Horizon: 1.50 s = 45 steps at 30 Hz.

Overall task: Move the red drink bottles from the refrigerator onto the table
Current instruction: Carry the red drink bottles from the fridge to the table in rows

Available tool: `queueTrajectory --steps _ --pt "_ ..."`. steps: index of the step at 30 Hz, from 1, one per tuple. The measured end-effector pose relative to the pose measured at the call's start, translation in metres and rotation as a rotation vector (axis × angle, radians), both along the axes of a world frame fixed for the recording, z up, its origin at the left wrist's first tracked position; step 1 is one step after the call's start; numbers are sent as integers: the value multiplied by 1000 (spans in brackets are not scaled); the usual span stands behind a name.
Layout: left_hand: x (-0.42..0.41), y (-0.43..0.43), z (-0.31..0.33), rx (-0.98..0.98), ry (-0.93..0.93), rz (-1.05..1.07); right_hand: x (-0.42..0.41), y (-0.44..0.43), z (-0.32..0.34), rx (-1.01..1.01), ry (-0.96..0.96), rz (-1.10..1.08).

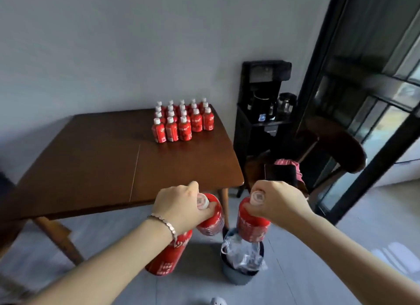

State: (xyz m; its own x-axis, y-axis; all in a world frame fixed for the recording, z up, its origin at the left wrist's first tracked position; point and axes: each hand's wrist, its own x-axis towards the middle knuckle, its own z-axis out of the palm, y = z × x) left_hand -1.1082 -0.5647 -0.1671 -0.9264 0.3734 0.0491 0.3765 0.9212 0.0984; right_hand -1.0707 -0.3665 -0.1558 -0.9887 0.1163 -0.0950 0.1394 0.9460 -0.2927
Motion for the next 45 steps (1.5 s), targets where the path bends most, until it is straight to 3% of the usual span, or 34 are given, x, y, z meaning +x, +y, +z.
queueTrajectory --steps 6,11,20,29,39,42,45 --pt "-126 -13 -8 58 -60 127 -149 -10 -22 -39 -59 114" --pt "-219 -32 -25 104 -32 194 -261 -18 -50 -103 -137 80" --pt "-388 -58 -72 88 -76 116 -429 -39 -114 -204 -195 -149" --pt "-501 -61 -102 150 -93 23 -572 -51 -160 -283 -168 -348" --pt "-536 -51 -140 213 -77 49 -644 -55 -178 -425 -213 -244" --pt "-545 -46 -146 202 -43 57 -645 -51 -158 -298 -333 -127" --pt "-551 -37 -148 212 10 30 -620 -48 -139 -101 -313 131"
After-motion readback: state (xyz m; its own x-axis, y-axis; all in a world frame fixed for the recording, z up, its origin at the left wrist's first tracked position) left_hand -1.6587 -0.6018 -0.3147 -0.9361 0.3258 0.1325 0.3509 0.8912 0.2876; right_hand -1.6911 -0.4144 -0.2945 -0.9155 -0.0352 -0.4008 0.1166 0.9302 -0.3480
